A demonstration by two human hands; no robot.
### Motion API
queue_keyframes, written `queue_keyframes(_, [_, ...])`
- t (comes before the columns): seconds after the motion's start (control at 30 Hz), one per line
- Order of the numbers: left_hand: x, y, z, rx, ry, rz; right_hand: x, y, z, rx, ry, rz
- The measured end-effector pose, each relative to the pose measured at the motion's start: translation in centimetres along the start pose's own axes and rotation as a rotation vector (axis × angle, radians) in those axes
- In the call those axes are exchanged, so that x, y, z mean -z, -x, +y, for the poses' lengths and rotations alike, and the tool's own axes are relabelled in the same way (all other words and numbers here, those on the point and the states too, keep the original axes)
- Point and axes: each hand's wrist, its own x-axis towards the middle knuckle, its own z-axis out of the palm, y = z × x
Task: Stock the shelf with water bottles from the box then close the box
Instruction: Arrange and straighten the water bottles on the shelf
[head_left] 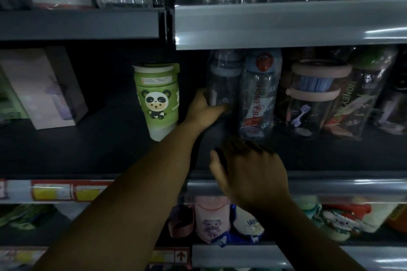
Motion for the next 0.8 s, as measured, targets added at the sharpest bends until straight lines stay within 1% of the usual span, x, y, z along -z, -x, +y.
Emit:
queue_keyframes(0.1, [-0.01,0.03,-0.03,0.000,-0.005,0.027,0.07,-0.08,-0.07,0.011,0.006,0.016])
queue_keyframes(0.27, [0.17,0.36,-0.13,-0.067,-0.038,0.076,-0.01,0.04,0.00,0.004,0.009,-0.015])
queue_keyframes(0.47, [0.35,0.14,-0.42,-0.009,0.047,0.082,0.11,0.06,0.00,-0.006,0.005,-0.032])
queue_keyframes(0.63, [0.55,0.00,-0.57,-0.004,-0.023,0.014,-0.14,0.07,0.07,0.005,0.012,-0.010])
queue_keyframes(0.73, [0.74,-0.04,-0.39,0.017,-0.044,-0.081,-0.23,0.07,0.09,0.000,0.009,-0.001])
queue_keyframes(0.8, [0.92,-0.05,-0.31,0.024,-0.059,-0.110,-0.20,0.01,0.14,0.001,0.010,0.003])
